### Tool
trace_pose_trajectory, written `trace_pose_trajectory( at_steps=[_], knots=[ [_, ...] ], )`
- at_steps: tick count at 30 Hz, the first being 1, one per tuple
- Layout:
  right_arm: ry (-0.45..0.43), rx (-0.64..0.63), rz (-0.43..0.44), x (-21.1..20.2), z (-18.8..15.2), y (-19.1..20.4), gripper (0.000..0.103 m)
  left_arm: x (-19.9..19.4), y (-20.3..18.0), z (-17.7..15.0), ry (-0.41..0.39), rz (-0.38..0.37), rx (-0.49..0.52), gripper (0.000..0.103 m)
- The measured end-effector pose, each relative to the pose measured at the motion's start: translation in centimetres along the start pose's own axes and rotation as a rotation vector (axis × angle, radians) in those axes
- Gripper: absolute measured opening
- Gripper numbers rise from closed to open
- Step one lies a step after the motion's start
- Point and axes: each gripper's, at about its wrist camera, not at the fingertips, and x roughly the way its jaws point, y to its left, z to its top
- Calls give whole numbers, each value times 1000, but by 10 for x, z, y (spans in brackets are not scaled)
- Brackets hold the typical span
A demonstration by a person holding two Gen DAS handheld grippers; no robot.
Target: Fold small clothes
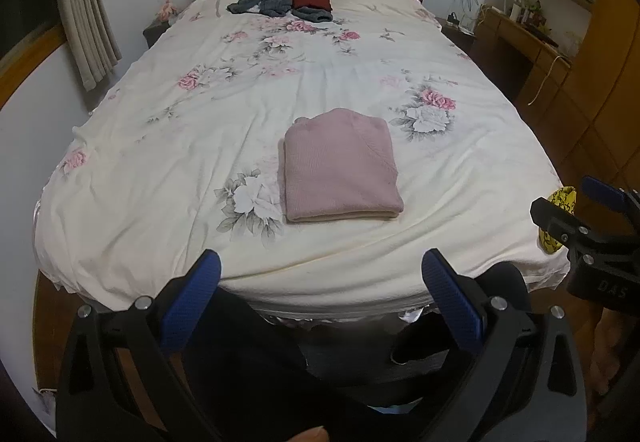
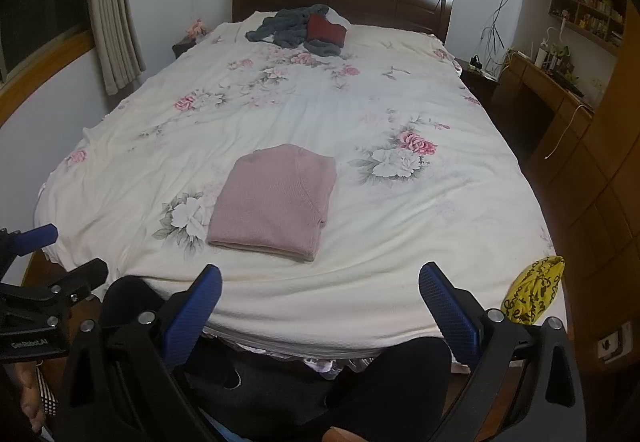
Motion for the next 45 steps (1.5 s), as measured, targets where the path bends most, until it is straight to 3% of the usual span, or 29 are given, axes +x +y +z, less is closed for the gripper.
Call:
trace_pose_trajectory(
  at_steps=[16,45],
  knots=[
    [-35,-7,-4,-1,-3,9,99,1,0,1,-2,-1,-13,100],
    [-6,9,12,11,-3,6,99,10,-4,3,6,4,-1,100]
  ],
)
